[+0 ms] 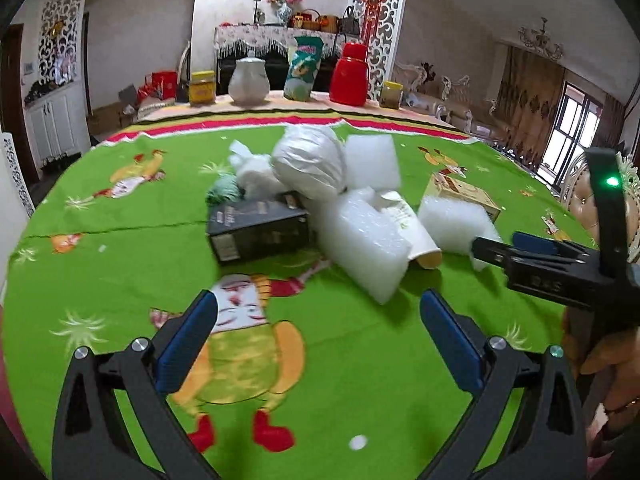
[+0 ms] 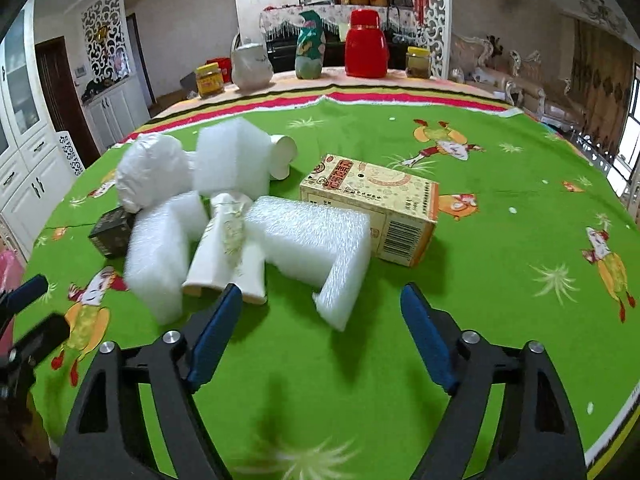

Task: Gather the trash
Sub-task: 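Grasp a white foam block with each tool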

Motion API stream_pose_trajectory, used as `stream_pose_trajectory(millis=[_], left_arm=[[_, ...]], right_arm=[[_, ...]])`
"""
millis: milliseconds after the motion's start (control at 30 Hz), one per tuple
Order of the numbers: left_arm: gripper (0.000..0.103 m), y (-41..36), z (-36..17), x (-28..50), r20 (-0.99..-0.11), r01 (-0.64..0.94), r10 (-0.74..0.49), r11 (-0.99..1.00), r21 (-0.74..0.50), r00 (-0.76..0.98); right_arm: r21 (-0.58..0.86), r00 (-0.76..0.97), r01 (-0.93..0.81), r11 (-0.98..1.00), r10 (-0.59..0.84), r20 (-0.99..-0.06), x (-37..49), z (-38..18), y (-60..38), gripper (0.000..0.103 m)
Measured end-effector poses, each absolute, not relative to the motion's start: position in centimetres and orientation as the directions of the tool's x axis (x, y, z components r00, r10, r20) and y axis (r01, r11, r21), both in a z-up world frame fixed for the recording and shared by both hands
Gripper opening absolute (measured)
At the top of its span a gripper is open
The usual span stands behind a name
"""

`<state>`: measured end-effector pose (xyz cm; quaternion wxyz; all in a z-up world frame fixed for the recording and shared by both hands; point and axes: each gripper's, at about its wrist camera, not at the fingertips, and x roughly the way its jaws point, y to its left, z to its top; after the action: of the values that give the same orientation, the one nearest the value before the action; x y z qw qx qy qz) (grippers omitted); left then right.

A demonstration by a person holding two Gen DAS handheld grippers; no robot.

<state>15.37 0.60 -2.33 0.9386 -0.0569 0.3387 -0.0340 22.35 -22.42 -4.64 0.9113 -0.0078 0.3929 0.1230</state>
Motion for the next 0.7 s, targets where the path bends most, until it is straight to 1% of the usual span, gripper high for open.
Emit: stream_pose_trajectory(millis=[133,167,200,233,300,333,367,433,500,533,667,700], left_arm=[[0.098,-0.1,-2.5,16.5,-0.646,0.023,-0.108,0.990,-0.139,0.756],[0.098,-0.3,-2.4,16.7,-0.645,0.021,-0.105,0.990,-0.137,0.757],[0.098,-0.6,-2.3,17.0,-0.642,0.016,-0.101,0.991,-0.136,0.760],[0.097,-0.7,-2.1,17.2,-0.641,0.013,-0.098,0.991,-0.137,0.762],[0.097,-1.1,-2.0,17.8,-0.639,0.003,-0.095,0.990,-0.143,0.763],[0.097,-1.5,-2.0,18.3,-0.639,-0.001,-0.093,0.989,-0.145,0.764],[0.097,-1.8,-2.0,18.9,-0.640,-0.005,-0.089,0.990,-0.144,0.763],[0.090,-2.7,-2.2,19.9,-0.647,-0.006,-0.089,0.990,-0.143,0.757],[0.087,-3.3,-2.4,20.9,-0.656,-0.020,-0.069,0.992,-0.128,0.752],[0.082,-3.7,-2.7,21.5,-0.662,-0.037,-0.045,0.993,-0.110,0.748],[0.070,-4.2,-4.0,23.5,-0.695,-0.073,-0.013,0.993,-0.094,0.719],[0.059,-4.1,-4.3,23.9,-0.702,-0.078,-0.013,0.992,-0.098,0.712]], right_arm=[[0.112,0.638,-0.217,0.970,0.228,-0.735,23.4,-5.7,-22.3,0.055],[0.129,0.639,-0.214,0.968,0.239,-0.731,23.4,-5.9,-22.6,0.052],[0.147,0.639,-0.213,0.966,0.251,-0.727,23.4,-6.1,-22.9,0.045],[0.156,0.637,-0.210,0.965,0.256,-0.727,23.4,-6.2,-23.0,0.032],[0.156,0.648,-0.187,0.970,0.241,-0.723,23.1,-6.1,-23.8,0.020],[0.151,0.657,-0.179,0.972,0.233,-0.717,23.1,-5.9,-24.1,0.017],[0.148,0.670,-0.170,0.974,0.224,-0.708,22.8,-5.7,-24.6,0.017],[0.167,0.686,-0.149,0.975,0.223,-0.692,22.4,-5.3,-25.8,0.017],[0.196,0.684,-0.146,0.970,0.242,-0.688,22.4,-5.4,-26.5,0.017],[0.199,0.682,-0.149,0.968,0.247,-0.689,22.5,-5.5,-26.6,0.017],[0.217,0.677,-0.157,0.963,0.265,-0.686,22.5,-5.6,-26.8,0.017],[0.216,0.680,-0.161,0.963,0.267,-0.683,22.5,-5.5,-26.7,0.017]])
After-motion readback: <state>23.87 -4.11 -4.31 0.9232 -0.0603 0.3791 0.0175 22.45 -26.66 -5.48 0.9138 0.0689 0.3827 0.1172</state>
